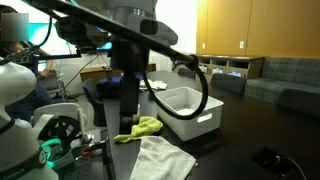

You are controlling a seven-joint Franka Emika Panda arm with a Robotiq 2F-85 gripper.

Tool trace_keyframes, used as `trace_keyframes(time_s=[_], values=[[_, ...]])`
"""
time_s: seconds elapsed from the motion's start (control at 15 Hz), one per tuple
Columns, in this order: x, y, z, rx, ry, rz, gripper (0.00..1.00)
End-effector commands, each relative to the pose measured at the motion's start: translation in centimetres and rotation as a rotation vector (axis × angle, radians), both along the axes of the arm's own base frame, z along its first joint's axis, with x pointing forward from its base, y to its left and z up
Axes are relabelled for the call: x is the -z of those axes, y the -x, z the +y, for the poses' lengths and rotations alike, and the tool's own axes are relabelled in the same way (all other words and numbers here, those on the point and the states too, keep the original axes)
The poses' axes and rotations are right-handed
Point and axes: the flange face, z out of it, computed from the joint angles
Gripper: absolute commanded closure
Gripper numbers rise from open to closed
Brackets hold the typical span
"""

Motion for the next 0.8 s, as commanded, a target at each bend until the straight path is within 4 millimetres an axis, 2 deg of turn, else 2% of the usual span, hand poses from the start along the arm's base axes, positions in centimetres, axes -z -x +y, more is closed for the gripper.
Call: trace_keyframes(time_s=[0.0, 0.13, 0.4, 0.73], values=[[-0.2, -0.1, 0.0, 0.000, 0.000, -0.001, 0.00], [-0.3, -0.1, 0.0, 0.001, 0.001, -0.004, 0.00], [0.9, -1.2, 0.7, 0.002, 0.002, -0.011, 0.00], [3.4, -5.1, 2.2, 0.012, -0.041, -0.059, 0.00]])
